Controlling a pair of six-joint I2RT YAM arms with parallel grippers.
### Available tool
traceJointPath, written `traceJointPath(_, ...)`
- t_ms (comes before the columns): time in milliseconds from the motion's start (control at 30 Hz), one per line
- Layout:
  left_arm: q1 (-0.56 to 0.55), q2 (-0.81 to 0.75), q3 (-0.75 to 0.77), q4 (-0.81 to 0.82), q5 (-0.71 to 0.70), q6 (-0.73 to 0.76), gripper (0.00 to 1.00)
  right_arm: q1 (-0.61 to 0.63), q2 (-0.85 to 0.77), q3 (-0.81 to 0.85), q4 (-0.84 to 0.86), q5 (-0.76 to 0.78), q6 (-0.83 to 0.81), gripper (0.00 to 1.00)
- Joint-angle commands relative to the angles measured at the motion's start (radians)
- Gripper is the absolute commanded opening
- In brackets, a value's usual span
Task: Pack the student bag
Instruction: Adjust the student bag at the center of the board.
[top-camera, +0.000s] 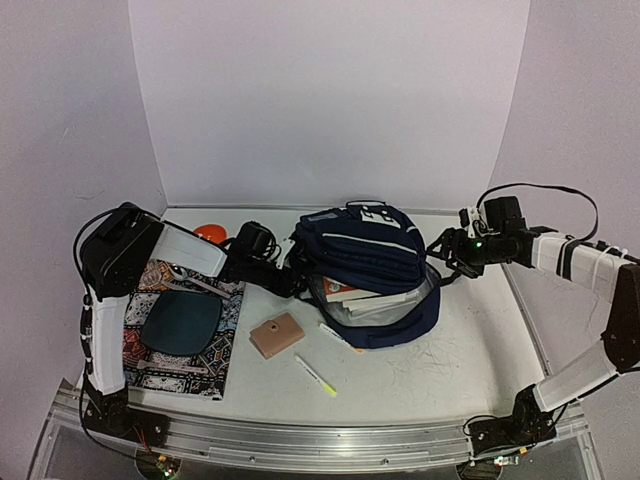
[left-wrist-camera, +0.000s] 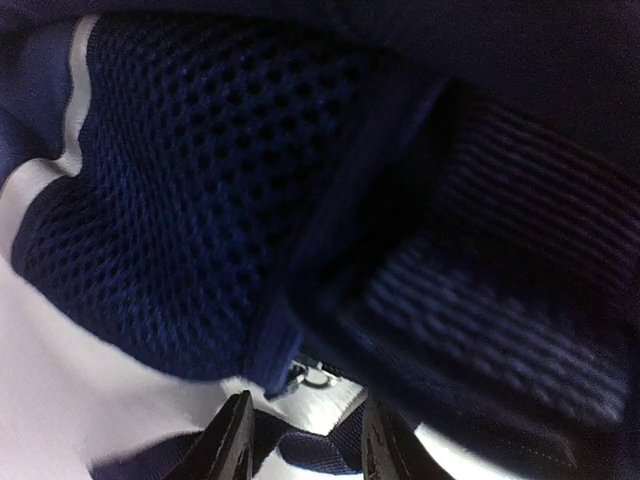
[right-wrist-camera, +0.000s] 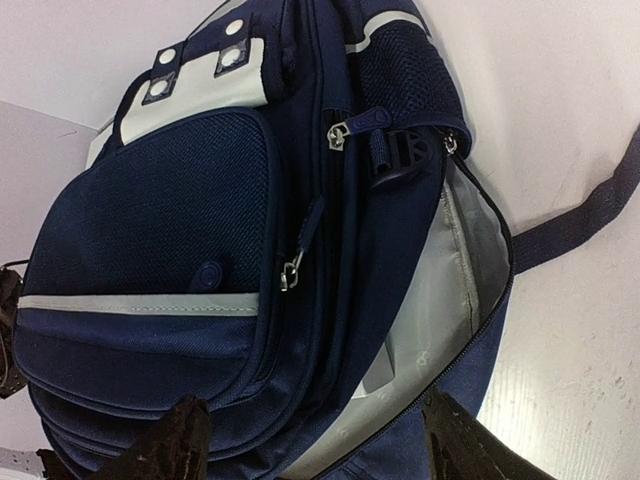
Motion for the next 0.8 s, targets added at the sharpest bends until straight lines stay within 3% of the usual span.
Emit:
traceJointPath(0,0.005,0.051,0.07,0.025,0.038,0.034,0.36,0.006,-0.02,0.049,-0.024,-0.034,-0.014,0.74)
traceJointPath(200,0.005,0.078,0.101,0.025,0.053,0.041,0.3,0.007,-0.03,0.05,-0.033,-0.036,-0.018,0.74)
traceJointPath(533,0.003,-0.042,-0.007,0.036,0.066,0.022,0.0,0.024,-0.031,0.069,-0.045,-0.033,-0.018,0.74)
traceJointPath(767,-0.012,-0.151,-0.106,0.023,0.034,-0.023,0.0,0.066,-0.041,0.07,-0.055,0.001,-0.015,0.74)
